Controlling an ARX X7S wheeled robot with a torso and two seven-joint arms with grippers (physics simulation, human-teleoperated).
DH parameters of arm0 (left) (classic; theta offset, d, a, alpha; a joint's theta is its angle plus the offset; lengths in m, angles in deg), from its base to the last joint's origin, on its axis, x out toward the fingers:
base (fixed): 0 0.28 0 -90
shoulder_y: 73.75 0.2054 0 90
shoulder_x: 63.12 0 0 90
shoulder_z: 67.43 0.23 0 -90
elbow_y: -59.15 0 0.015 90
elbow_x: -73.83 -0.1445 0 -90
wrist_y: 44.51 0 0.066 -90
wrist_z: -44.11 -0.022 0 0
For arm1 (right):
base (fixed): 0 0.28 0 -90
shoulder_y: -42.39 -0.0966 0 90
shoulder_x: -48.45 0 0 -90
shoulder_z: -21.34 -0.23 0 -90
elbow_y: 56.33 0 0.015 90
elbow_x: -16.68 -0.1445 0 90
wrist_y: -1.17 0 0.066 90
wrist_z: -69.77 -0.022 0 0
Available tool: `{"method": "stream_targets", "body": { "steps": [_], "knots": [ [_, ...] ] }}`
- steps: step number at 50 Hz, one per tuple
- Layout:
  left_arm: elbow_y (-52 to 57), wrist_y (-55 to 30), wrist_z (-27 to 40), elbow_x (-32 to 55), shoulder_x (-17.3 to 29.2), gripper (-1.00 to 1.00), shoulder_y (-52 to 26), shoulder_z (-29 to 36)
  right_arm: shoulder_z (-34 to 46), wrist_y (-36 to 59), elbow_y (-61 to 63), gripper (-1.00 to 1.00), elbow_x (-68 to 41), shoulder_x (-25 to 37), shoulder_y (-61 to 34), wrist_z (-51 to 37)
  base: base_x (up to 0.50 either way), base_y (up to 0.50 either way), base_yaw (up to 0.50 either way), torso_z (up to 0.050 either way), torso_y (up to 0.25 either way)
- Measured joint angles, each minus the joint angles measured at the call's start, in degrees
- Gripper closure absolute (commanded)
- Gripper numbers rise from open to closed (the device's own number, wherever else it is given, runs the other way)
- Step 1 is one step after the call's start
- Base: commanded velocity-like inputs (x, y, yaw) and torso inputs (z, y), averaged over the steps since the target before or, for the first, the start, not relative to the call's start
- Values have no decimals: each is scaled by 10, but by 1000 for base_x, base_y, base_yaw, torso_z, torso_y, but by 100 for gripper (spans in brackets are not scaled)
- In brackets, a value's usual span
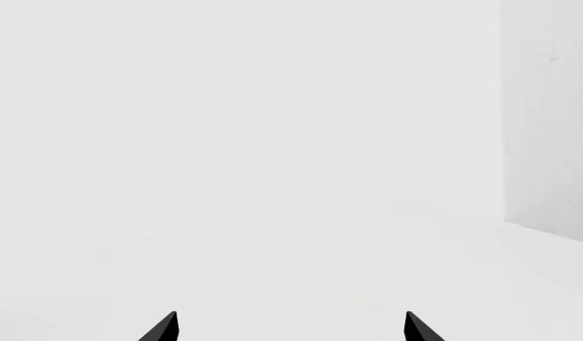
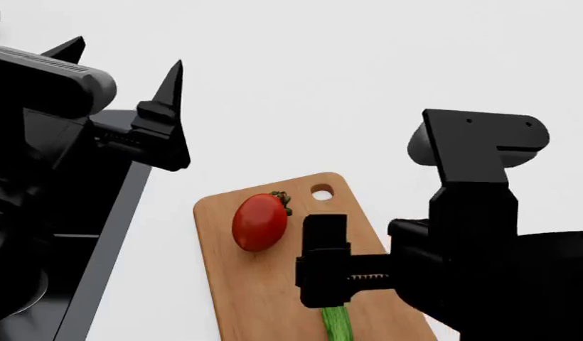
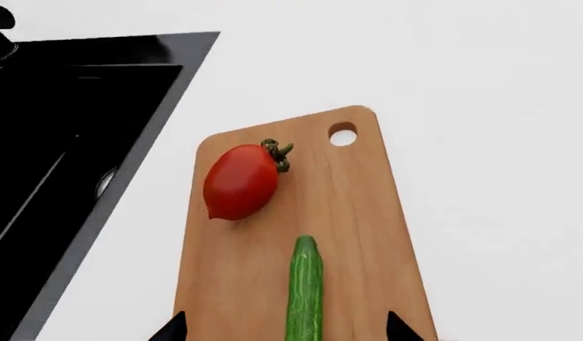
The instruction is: Pick the vegetables from the sink and place them on the cutting board.
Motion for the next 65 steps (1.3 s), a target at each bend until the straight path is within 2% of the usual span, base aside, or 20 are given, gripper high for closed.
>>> {"method": "stream_targets", "body": {
  "steps": [10,22,38,45,53,65],
  "knots": [
    [21,29,15,-9,8,-100,21,-11,-40,10,66,-100,108,1,-21,37,0,0,0,0,0],
    [63,103,28,-28,25,-100,75,-33,-80,-12,200,-100,314,15,33,110,0,0,0,0,0],
    [74,255,35,-59,22,-100,174,-57,-104,-169,327,-100,624,47,197,252,0,0,0,0,0],
    [98,286,40,-58,25,-100,206,-66,-115,-266,355,-100,728,53,285,298,0,0,0,0,0],
    [128,305,49,-35,23,-100,236,-85,-139,-340,393,-100,792,68,369,314,0,0,0,0,0],
    [195,315,50,10,38,-100,261,-114,-198,-400,469,-100,817,88,446,282,0,0,0,0,0]
  ]
}}
